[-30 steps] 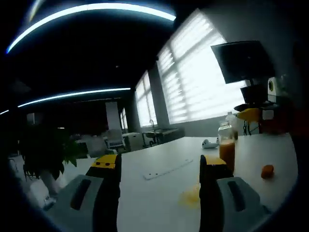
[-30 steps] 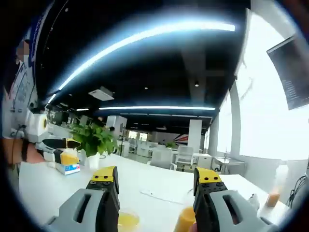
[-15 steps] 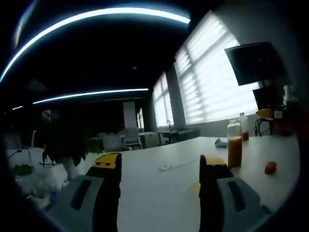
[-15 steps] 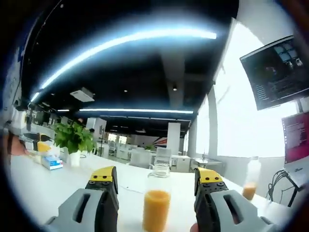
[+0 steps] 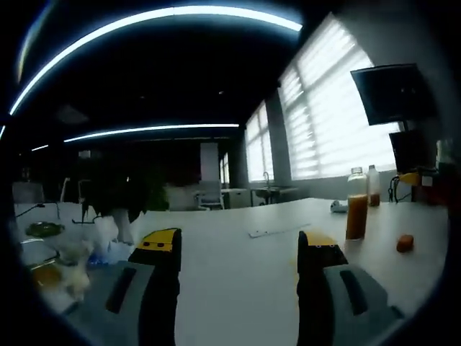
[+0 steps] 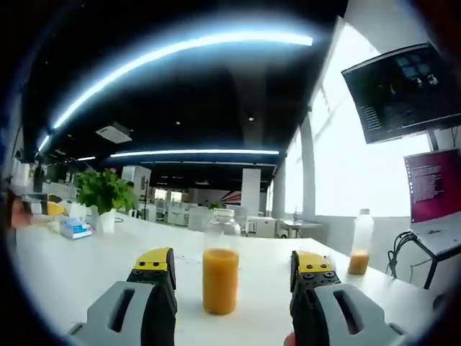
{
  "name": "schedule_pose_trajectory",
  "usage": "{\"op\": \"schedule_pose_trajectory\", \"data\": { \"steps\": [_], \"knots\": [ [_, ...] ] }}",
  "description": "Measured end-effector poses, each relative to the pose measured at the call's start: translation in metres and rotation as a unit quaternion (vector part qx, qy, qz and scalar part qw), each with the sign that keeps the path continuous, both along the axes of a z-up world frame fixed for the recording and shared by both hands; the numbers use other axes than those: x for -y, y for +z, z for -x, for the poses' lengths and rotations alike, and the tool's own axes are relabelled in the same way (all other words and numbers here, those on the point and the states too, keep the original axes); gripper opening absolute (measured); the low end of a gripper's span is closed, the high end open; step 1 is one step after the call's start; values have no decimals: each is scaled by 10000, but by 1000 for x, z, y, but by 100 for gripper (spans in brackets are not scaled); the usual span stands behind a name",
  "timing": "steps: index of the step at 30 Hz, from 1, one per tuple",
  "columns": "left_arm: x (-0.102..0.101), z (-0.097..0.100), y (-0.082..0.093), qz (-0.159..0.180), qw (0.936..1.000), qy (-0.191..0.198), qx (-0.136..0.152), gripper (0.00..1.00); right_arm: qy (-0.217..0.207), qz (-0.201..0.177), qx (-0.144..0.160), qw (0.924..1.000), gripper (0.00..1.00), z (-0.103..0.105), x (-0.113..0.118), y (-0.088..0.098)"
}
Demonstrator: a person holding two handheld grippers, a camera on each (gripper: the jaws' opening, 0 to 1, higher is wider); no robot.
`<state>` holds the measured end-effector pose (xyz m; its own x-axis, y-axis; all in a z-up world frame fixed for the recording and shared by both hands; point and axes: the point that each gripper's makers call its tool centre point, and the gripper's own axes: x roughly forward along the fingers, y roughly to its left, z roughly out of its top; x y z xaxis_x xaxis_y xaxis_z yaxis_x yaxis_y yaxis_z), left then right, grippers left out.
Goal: Open the Petri dish lid, place the lid on the table, pour the liquid culture medium into the Petri dish, pick up the Petri dish lid from the table, and close the Petri dish
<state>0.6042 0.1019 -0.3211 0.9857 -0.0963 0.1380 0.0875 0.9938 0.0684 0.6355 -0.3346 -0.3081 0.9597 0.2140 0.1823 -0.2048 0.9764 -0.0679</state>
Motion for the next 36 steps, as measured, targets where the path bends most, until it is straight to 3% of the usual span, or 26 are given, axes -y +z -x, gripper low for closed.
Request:
{"op": "schedule_pose_trajectory", "data": {
  "steps": [8,22,30,36],
  "knots": [
    [-11,11,-18,128,9997,190,-122,56,-8,-8,-176,9998,59,4,1,-18],
    [-12,17,-18,79,9995,284,-105,56,104,22,-259,9996,59,10,-6,-18],
    [-9,19,-20,103,9995,266,-94,56,273,38,-391,9989,58,14,-10,-16],
    [-12,21,-24,112,9994,309,-138,55,467,48,-621,9970,58,17,-13,-26]
  ]
}}
